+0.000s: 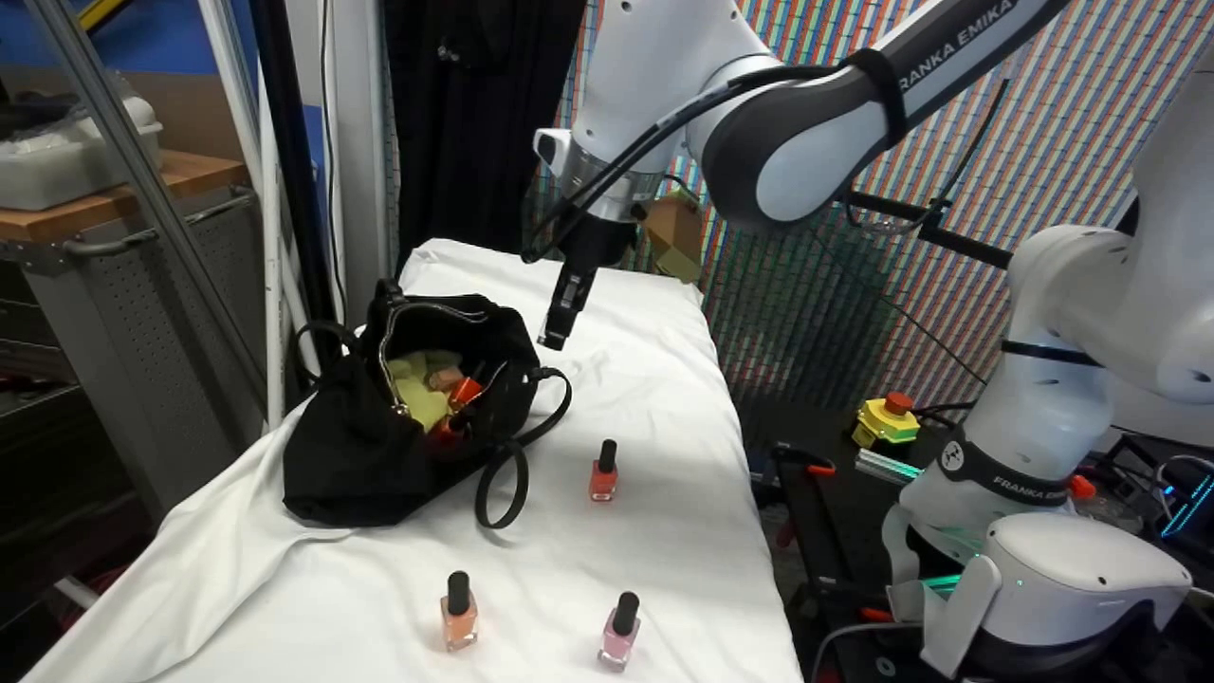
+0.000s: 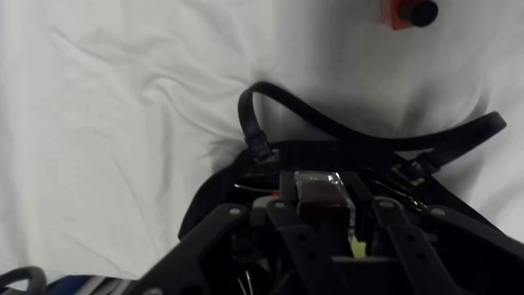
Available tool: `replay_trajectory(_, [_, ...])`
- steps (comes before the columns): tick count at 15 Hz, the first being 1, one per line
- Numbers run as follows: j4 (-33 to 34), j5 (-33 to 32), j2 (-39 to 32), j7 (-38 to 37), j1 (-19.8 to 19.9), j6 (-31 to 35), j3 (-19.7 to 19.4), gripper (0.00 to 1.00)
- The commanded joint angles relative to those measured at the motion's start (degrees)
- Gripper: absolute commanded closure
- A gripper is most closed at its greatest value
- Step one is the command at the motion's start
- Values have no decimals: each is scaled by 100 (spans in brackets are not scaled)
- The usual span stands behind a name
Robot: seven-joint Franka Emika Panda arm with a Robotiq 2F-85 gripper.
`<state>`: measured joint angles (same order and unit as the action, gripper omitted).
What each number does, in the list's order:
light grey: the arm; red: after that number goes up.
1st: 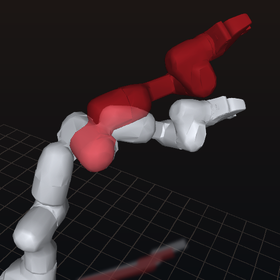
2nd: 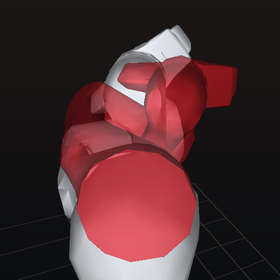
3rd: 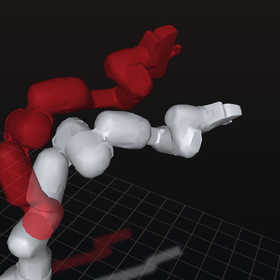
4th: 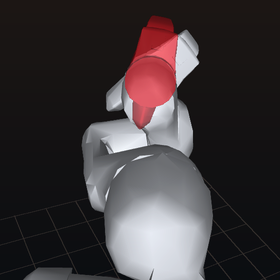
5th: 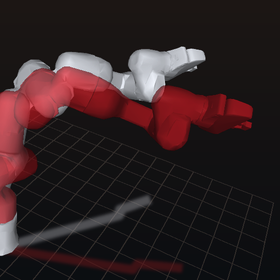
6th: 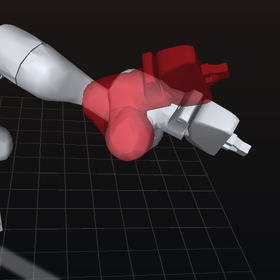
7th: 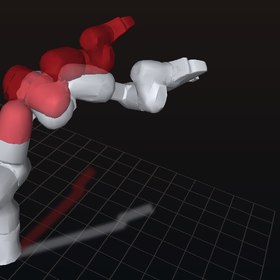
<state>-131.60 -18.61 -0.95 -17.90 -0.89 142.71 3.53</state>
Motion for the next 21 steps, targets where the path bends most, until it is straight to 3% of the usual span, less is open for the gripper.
replay_trajectory(1, [1171, 65, -923, 333, -204, -207, 16, 84])
replay_trajectory(6, [2352, 56, -1918, 610, -463, -399, -95, 84])
replay_trajectory(13, [3495, 100, -2875, 659, -595, -557, -359, 84])
replay_trajectory(14, [3594, 137, -2950, 674, -587, -586, -377, 66])
replay_trajectory(15, [3647, 188, -2980, 702, -561, -611, -386, 34])
replay_trajectory(16, [3679, 227, -3008, 731, -541, -632, -395, 33])
replay_trajectory(21, [3257, 633, -2554, 1146, -329, -713, -331, 2])
